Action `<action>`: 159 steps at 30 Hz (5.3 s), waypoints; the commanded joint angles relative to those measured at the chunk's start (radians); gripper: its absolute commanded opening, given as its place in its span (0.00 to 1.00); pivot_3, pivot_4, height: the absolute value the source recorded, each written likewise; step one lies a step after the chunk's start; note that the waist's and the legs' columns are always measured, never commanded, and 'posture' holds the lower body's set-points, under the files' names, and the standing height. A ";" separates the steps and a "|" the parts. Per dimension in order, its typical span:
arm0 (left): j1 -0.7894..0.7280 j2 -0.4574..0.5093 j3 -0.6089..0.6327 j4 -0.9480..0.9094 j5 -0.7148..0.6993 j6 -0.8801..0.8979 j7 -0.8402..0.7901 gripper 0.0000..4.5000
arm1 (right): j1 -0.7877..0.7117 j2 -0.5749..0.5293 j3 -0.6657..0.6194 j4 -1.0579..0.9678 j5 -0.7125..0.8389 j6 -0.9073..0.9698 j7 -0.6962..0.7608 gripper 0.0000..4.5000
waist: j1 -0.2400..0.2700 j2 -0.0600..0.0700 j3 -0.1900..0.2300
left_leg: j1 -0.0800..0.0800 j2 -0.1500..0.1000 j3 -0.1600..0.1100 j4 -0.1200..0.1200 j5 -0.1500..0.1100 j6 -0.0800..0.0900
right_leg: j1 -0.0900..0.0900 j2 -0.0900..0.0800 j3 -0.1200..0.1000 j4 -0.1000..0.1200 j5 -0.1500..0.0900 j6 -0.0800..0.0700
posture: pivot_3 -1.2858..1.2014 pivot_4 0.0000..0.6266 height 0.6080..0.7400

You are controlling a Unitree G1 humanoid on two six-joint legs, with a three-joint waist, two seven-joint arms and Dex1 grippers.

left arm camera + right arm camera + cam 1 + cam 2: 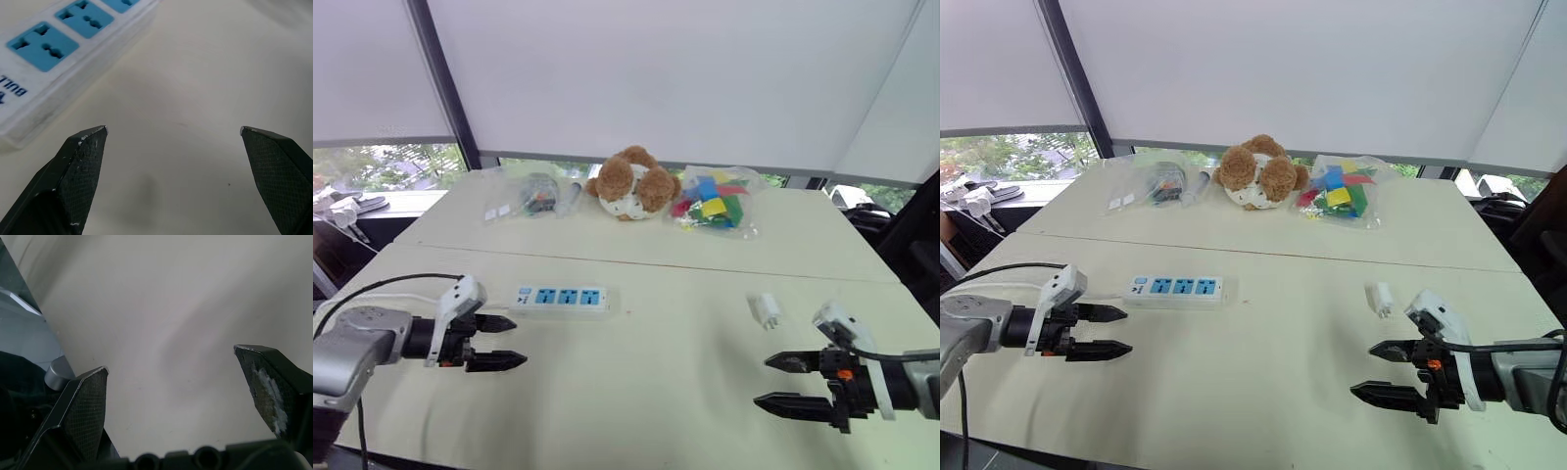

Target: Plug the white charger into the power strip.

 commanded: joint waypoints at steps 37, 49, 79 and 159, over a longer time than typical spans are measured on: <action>-0.371 -0.012 -0.137 0.410 0.230 -0.390 -0.095 0.99 | -0.192 0.069 0.062 -0.019 0.073 0.033 -0.075 1.00 | 0.001 0.000 0.000 | -0.001 -0.001 0.002 0.001 0.000 0.000 | 0.000 0.001 0.000 0.000 0.000 0.000 | 0.52 0.24 0.99; -0.908 -0.272 -0.389 1.205 0.606 -1.026 -0.212 0.99 | -0.484 0.189 0.222 -0.144 0.329 0.129 -0.289 1.00 | 0.001 -0.001 0.000 | -0.005 -0.001 0.003 0.002 -0.001 0.002 | -0.004 0.002 -0.001 0.001 0.000 0.000 | 0.52 0.24 0.99; -0.782 -0.277 -0.275 1.309 0.659 -0.926 -0.183 0.99 | -0.294 0.057 0.138 -0.197 0.546 0.041 -0.506 1.00 | -0.003 -0.001 0.000 | -0.005 0.000 0.000 0.004 -0.001 0.002 | -0.003 0.000 -0.001 0.002 0.000 0.000 | 0.52 0.24 0.99; -0.225 -0.428 -0.492 0.071 0.521 -0.329 -0.112 0.68 | -1.546 0.442 0.984 1.848 -1.021 0.022 0.221 0.87 | 0.001 0.019 -0.005 | -0.002 -0.004 0.006 0.003 -0.002 0.004 | -0.002 -0.002 0.001 0.002 0.000 0.000 | 0.52 0.24 0.99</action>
